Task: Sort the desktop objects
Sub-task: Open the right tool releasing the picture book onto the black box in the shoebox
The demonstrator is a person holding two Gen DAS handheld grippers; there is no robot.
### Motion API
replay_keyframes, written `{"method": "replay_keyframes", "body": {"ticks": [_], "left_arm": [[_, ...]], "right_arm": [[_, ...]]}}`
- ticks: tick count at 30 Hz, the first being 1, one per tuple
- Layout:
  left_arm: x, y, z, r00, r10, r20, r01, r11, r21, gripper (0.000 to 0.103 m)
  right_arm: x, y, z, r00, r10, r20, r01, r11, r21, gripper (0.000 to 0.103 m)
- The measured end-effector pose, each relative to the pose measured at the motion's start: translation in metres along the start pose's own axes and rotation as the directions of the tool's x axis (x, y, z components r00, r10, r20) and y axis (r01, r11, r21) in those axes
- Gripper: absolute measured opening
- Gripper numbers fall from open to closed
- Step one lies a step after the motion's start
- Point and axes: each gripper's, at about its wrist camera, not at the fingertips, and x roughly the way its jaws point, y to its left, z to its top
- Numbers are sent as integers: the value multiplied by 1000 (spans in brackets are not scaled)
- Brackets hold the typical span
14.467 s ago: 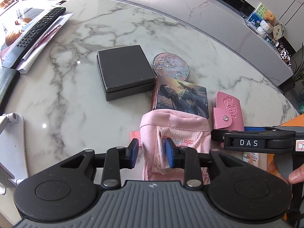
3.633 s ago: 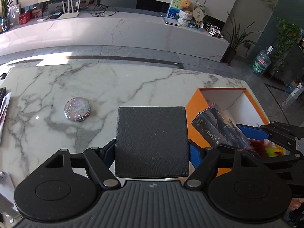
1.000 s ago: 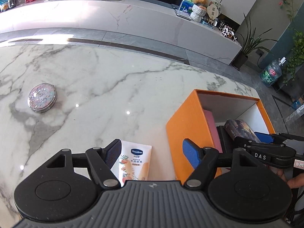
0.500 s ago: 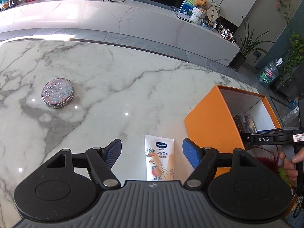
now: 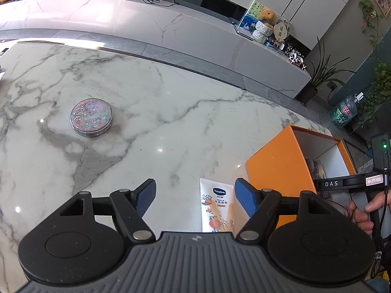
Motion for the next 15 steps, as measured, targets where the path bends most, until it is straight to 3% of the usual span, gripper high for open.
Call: {"method": "replay_keyframes", "body": {"ticks": [3, 8, 11, 12, 15], "left_arm": [[0, -1, -1, 1000, -3, -5, 3, 1000, 9, 84], [0, -1, -2, 1000, 1, -6, -1, 1000, 7, 84], [0, -1, -2, 1000, 1, -4, -1, 1000, 2, 84], [0, -1, -2, 1000, 2, -6, -2, 1000, 2, 84], [1, -2, -3, 1000, 1, -9, -1, 1000, 8, 84]], "right_arm": [[-3, -1, 2, 999, 50, 8, -50, 998, 25, 71], [-10, 4, 3, 1000, 7, 21, -7, 1000, -24, 73], [-27, 8, -1, 1000, 2, 31, 2, 993, -115, 73], [-32, 11, -2, 1000, -10, 27, 14, 986, -166, 70], [-42, 21, -7, 997, -75, 19, 77, 929, -363, 44]]}}
